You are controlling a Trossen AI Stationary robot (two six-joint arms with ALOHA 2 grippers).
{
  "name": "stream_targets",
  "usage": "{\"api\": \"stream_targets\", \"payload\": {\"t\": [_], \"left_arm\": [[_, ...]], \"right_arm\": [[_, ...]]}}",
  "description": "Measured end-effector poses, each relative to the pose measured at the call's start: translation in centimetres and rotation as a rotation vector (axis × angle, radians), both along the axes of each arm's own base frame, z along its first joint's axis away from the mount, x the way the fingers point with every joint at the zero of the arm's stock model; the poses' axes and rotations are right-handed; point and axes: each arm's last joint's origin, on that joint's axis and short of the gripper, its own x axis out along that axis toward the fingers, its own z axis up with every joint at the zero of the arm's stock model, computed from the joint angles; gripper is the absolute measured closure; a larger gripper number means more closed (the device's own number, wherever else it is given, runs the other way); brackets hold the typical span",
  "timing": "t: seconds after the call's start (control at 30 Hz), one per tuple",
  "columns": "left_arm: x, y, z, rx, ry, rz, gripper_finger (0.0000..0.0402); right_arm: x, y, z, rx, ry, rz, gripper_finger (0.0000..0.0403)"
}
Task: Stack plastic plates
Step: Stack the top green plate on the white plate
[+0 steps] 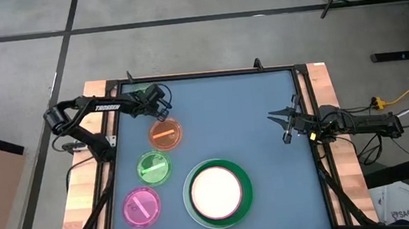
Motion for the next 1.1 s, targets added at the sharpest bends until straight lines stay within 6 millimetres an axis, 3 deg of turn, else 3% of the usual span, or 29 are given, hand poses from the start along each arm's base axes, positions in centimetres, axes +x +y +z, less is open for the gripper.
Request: {"api": "stream_targets", "payload": {"t": [0.4, 0.8, 1.1], "left_arm": [[1.8, -2.9, 2.3, 0.042, -0.077, -0.14, 0.0401], [6.3, -6.1, 7.3, 0.116, -0.172, -0.4, 0.0401], [9.1, -10.0, 10.8, 0.157, -0.275, -0.572, 0.0401]], "right_arm": [[0.0, 0.0, 0.0, 0.0, 0.0, 0.0, 0.0341], [0.0, 0.0, 0.0, 0.0, 0.001, 0.0, 0.0341], [0.0, 0.0, 0.0, 0.0, 0.0, 0.0, 0.0341]]}}
